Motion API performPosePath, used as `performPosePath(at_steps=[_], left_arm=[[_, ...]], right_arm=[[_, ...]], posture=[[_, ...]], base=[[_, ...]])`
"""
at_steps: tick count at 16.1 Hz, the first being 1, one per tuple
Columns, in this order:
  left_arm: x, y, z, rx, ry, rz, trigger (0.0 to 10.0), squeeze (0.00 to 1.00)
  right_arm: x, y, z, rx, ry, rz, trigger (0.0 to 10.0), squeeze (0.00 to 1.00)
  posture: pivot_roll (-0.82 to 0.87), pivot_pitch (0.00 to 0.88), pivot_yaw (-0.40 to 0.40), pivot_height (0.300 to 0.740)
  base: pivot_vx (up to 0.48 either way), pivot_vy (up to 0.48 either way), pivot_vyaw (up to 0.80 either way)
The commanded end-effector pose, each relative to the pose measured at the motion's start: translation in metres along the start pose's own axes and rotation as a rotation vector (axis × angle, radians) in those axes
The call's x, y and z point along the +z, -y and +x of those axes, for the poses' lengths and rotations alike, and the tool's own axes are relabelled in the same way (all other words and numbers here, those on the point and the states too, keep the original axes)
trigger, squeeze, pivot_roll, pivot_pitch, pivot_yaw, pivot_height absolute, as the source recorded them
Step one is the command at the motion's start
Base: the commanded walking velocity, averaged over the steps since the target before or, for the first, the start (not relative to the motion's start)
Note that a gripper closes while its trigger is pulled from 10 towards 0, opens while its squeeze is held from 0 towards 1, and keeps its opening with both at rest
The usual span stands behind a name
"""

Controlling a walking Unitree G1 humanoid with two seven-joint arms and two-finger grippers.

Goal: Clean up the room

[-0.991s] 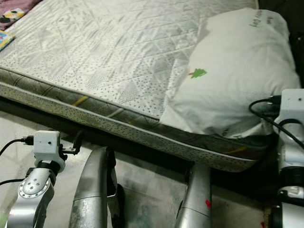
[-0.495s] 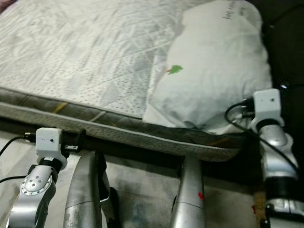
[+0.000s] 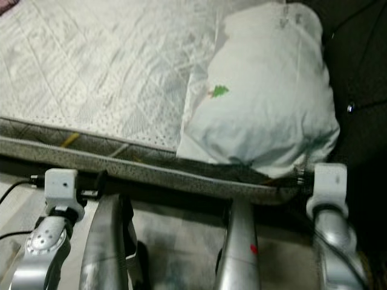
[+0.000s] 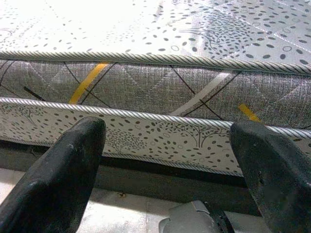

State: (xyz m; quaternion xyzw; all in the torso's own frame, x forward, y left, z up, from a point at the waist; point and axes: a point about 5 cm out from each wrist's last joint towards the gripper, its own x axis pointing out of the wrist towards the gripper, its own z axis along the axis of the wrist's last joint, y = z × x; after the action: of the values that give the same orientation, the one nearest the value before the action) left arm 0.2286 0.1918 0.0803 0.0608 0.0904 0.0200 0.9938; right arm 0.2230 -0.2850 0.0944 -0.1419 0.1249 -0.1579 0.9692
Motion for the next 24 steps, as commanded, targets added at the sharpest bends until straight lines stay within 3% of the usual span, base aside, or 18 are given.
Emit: performPosePath(at_steps=[1,6,8,12,13,17,19,20,22,24], left_arm=[[-0.002,0.000,0.001,-0.012,-0.012,0.009,10.0,0.00],[0.000,0.002,0.005,-0.011,-0.002,0.010,10.0,0.00],[0.001,0.000,0.005,-0.004,0.004,0.010,10.0,0.00],[0.002,0.001,0.006,-0.003,0.007,0.010,10.0,0.00],[0.003,0.002,0.007,-0.012,0.011,0.010,10.0,0.00],[0.007,-0.004,0.008,0.006,0.022,0.015,10.0,0.00],[0.006,-0.004,0.005,0.016,0.019,0.013,10.0,0.00],[0.005,-0.005,0.003,0.027,0.016,0.009,10.0,0.00],[0.004,-0.005,0.002,0.037,0.011,0.002,10.0,0.00],[0.003,-0.002,0.003,0.030,0.007,-0.004,10.0,0.00]], right_arm=[[0.014,0.003,-0.001,-0.024,0.065,-0.015,10.0,1.00],[0.097,-0.014,0.006,-0.031,0.404,0.045,10.0,1.00],[0.117,-0.025,0.003,0.013,0.471,0.066,10.0,1.00],[0.126,-0.054,0.010,0.131,0.470,0.167,10.0,1.00],[0.141,-0.075,0.017,0.159,0.496,0.215,10.0,1.00],[0.168,-0.117,0.049,0.201,0.457,0.295,10.0,1.00],[0.149,-0.126,0.070,0.179,0.318,0.314,10.0,1.00],[0.122,-0.127,0.081,0.149,0.159,0.360,10.0,1.00],[0.076,-0.135,0.083,0.153,-0.084,0.358,10.0,1.00],[0.048,-0.142,0.075,0.178,-0.199,0.382,10.0,1.00]], posture=[[-0.02,0.110,-0.019,0.511],[-0.01,0.095,-0.021,0.511],[0.00,0.094,-0.025,0.511],[0.00,0.096,-0.019,0.511],[0.00,0.097,-0.016,0.511],[0.04,0.101,-0.019,0.511],[0.06,0.102,-0.037,0.511],[0.07,0.103,-0.040,0.511],[0.06,0.111,-0.048,0.511],[0.06,0.109,-0.046,0.511]], base=[[0.000,0.000,0.00],[0.000,0.000,0.00],[0.000,0.000,0.00],[0.000,0.000,0.00],[0.000,0.000,0.00],[0.000,0.000,0.00],[0.000,0.000,0.00],[0.000,0.000,0.00],[0.000,0.000,0.00],[0.000,0.000,0.00]])
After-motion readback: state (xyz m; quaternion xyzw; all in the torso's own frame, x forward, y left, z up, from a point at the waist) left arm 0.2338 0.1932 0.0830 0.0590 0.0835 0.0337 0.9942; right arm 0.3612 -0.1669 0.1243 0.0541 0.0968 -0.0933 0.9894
